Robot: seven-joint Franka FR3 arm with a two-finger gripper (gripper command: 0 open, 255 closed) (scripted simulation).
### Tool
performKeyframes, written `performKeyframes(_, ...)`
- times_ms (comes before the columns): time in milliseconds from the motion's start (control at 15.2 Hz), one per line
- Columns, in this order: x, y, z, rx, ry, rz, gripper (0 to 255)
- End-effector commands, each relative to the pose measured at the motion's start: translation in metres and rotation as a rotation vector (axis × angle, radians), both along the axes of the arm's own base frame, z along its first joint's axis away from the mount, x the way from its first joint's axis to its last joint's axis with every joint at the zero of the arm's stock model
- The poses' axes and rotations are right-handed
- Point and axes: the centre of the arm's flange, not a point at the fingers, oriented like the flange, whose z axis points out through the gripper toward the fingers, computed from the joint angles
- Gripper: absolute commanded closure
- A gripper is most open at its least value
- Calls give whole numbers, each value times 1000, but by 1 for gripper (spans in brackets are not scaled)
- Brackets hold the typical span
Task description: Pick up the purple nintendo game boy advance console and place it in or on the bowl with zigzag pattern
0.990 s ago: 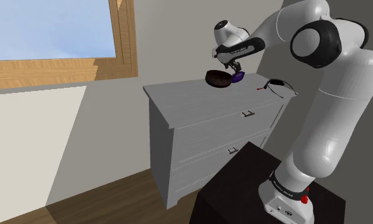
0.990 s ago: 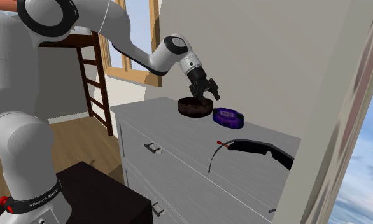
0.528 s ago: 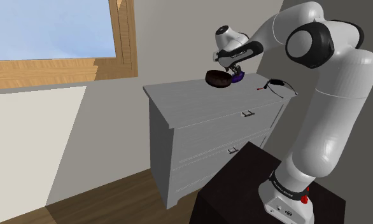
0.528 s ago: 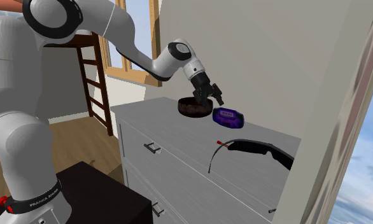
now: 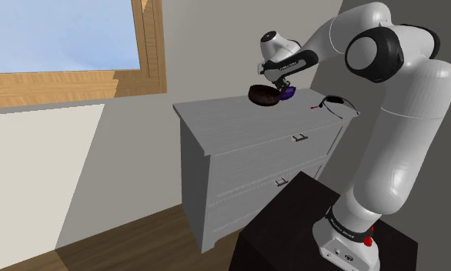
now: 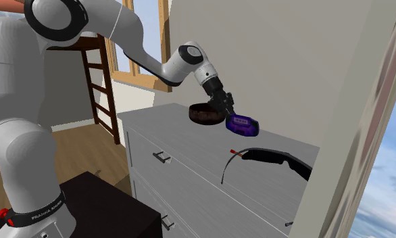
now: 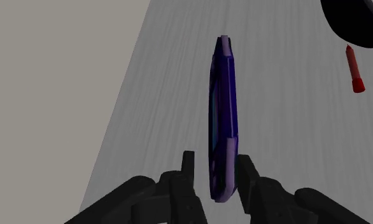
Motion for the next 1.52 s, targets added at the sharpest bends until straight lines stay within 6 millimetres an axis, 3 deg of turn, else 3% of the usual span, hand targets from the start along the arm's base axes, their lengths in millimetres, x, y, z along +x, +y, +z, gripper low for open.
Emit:
performKeyframes(0, 0, 0, 0, 0, 0, 0, 255)
performKeyframes(462, 0, 0, 0, 0, 0, 0, 255)
performKeyframes(1452, 0, 0, 79, 0, 0, 0, 255)
